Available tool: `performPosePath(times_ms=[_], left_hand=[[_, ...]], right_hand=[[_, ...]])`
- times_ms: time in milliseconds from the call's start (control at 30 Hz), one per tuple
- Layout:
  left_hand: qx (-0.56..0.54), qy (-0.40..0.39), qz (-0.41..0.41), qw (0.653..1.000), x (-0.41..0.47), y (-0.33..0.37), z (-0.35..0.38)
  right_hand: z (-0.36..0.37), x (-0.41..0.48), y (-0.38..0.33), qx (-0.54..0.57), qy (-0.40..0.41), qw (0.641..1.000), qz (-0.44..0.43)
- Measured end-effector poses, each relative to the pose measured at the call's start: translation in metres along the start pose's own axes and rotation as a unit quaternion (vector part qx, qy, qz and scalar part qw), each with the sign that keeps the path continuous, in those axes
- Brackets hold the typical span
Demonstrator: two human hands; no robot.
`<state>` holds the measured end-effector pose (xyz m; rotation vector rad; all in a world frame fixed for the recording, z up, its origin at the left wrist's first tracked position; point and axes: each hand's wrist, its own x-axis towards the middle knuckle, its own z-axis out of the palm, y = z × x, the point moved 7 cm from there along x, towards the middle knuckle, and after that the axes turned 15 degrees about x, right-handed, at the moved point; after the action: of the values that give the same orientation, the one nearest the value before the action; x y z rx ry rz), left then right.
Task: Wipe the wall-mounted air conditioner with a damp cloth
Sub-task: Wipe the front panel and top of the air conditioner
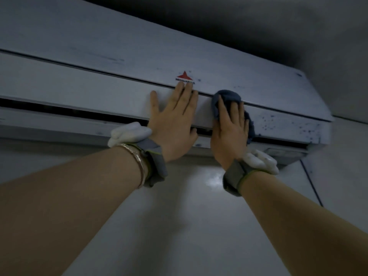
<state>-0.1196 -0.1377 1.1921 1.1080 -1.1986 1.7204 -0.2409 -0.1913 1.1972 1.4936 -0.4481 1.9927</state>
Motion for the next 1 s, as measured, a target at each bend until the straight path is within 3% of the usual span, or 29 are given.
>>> performPosePath(times_ms=[300,467,600,1000], left_hand=[[0.032,0.074,-0.064,0.995,0.008,0.032,0.018],[0.021,0.109,-0.027,0.993,0.019,0.068,0.018],[-0.011,0.089,-0.038,0.995,0.031,0.103,0.023],[0.081,0.097,-0.04,0.991,0.031,0.106,0.033]], right_hand=[[-0.04,0.009,0.068,0.0,0.039,0.997,0.068],[-0.059,0.012,0.095,-0.003,0.038,0.992,0.119],[-0.078,0.017,0.116,-0.011,0.037,0.988,0.15],[-0.132,0.033,0.186,-0.014,0.091,0.959,0.267]])
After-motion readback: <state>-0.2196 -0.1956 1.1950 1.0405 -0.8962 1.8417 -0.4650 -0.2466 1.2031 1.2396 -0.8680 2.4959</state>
